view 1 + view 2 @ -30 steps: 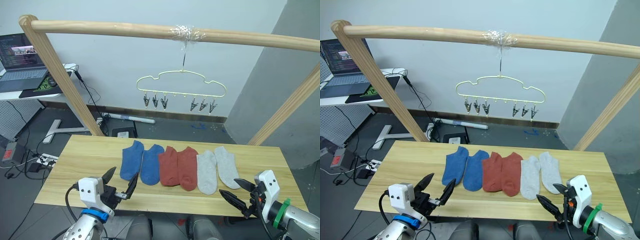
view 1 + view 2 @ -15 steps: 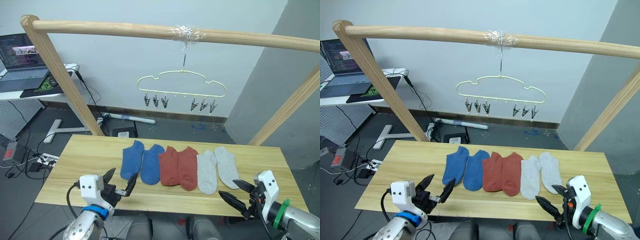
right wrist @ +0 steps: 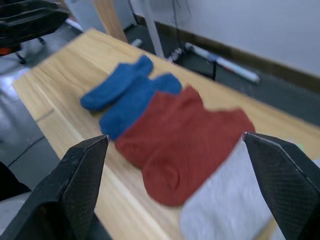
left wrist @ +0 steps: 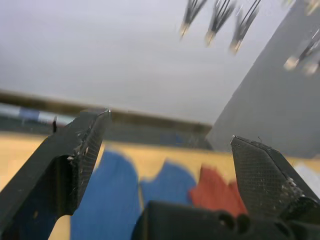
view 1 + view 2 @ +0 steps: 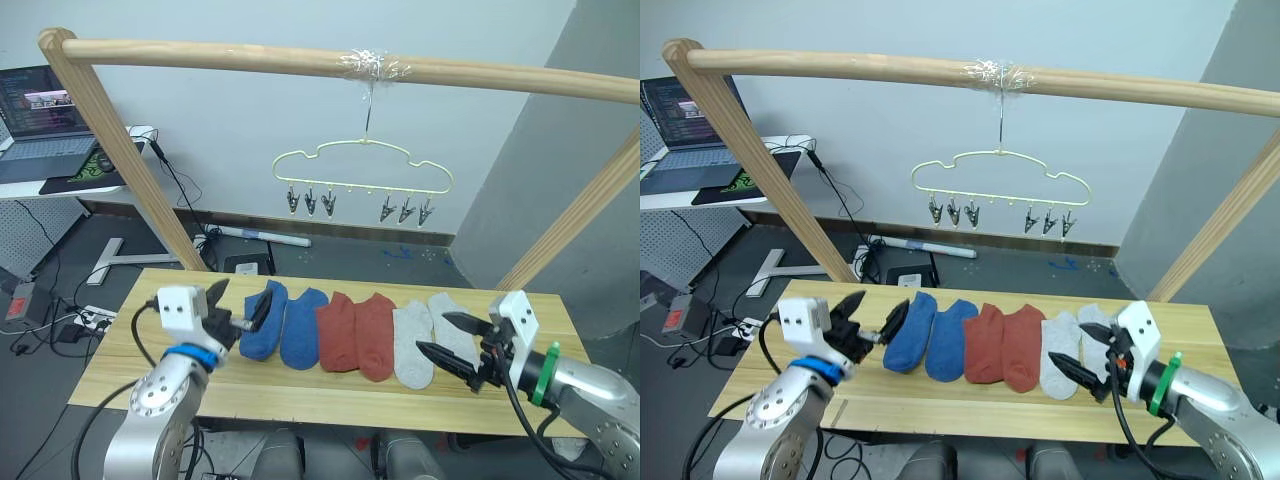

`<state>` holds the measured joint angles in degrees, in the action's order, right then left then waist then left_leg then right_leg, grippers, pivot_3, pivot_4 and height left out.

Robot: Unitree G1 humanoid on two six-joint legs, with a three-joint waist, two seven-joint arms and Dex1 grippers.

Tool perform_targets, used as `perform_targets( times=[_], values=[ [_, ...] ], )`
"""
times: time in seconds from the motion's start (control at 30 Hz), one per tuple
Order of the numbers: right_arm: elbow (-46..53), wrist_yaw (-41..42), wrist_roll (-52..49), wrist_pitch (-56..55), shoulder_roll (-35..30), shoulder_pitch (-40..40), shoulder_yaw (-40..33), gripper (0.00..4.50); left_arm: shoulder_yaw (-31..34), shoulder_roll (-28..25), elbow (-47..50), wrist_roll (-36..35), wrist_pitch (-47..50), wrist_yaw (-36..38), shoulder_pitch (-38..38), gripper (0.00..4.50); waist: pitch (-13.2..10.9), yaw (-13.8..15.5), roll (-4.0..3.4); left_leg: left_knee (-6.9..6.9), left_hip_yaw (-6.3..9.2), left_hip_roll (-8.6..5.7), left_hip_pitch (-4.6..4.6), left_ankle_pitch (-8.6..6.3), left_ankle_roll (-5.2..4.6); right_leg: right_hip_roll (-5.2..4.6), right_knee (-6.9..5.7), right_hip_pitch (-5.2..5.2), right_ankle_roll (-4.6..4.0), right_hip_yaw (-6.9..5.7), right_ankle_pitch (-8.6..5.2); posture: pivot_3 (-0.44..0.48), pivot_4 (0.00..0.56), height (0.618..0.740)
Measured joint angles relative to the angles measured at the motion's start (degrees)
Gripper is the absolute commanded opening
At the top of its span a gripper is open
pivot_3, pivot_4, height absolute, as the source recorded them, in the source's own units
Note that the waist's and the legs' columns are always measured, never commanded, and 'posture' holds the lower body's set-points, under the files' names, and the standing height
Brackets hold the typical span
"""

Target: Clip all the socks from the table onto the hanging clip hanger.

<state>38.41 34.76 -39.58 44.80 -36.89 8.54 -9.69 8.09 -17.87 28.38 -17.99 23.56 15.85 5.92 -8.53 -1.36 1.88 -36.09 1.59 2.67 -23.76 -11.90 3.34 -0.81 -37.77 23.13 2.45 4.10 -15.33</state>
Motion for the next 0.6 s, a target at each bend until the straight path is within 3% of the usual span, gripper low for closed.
perform_targets(
  times=[0.2,0.3,0.4,0.6],
  values=[
    [-0.2,0.0,-1.2,2.5,-0.9,-9.0,1.5,4.5,-1.7,0.0,-4.9,2.6,1.2,-1.7,-9.7,4.45,-0.1,-0.1,0.02,-0.02,0.05,0.01,0.02,0.01,0.0,0.07,-0.1,0.0,0.34,0.02,0.19,0.024,0.168,0.74],
    [-0.8,0.0,-2.0,3.6,-1.1,-14.1,2.2,4.5,-3.0,0.4,-8.2,3.9,1.0,-2.1,-13.5,3.89,-0.3,-0.1,-0.02,-0.02,0.05,0.01,0.01,0.01,-0.01,0.08,-0.11,0.01,0.36,0.03,0.21,0.012,0.177,0.74],
    [-0.9,-0.1,-2.3,4.7,-1.3,-18.0,2.4,4.5,-4.5,1.5,-11.2,5.2,-0.1,-2.2,-15.4,3.04,-0.4,-0.2,0.0,0.0,0.07,0.01,0.01,0.01,-0.01,0.09,-0.11,0.02,0.36,0.01,0.21,0.0,0.187,0.74],
    [-1.6,-1.5,-2.7,7.3,-1.0,-24.7,4.3,4.5,-5.3,2.5,-16.1,6.5,-0.4,-2.8,-21.1,3.04,-1.4,-0.2,0.11,-0.01,0.11,0.02,-0.03,0.01,-0.01,0.1,-0.16,0.05,0.4,0.01,0.21,-0.001,0.195,0.74]
  ],
)
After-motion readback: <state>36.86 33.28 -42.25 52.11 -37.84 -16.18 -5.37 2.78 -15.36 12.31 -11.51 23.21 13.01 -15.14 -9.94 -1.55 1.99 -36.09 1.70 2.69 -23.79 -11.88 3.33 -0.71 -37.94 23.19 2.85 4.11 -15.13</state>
